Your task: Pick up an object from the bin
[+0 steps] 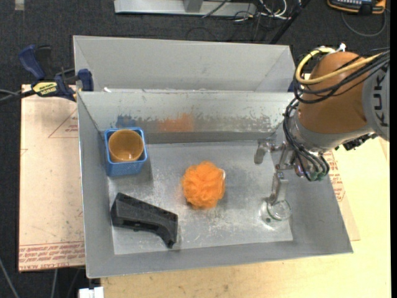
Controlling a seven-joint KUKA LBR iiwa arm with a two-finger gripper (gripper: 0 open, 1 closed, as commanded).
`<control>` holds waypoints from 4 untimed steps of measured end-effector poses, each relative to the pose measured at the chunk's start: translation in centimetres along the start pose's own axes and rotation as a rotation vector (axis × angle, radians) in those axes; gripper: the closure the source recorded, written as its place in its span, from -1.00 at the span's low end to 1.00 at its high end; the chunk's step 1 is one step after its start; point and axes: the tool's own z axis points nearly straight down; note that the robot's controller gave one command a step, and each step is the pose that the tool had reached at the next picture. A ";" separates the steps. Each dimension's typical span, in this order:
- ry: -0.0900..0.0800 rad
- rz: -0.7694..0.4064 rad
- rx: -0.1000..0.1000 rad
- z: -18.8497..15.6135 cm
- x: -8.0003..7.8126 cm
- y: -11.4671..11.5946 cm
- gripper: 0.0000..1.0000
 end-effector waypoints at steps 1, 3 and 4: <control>-0.008 -0.002 0.001 -0.4 -0.2 0.0 -1.00; -0.011 -0.330 0.002 8.2 0.7 4.3 -1.00; -0.005 -0.414 -0.001 10.8 0.1 5.1 -1.00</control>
Offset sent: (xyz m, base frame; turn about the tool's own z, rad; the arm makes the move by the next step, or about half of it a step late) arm 0.0557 0.0228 -0.0996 -0.4297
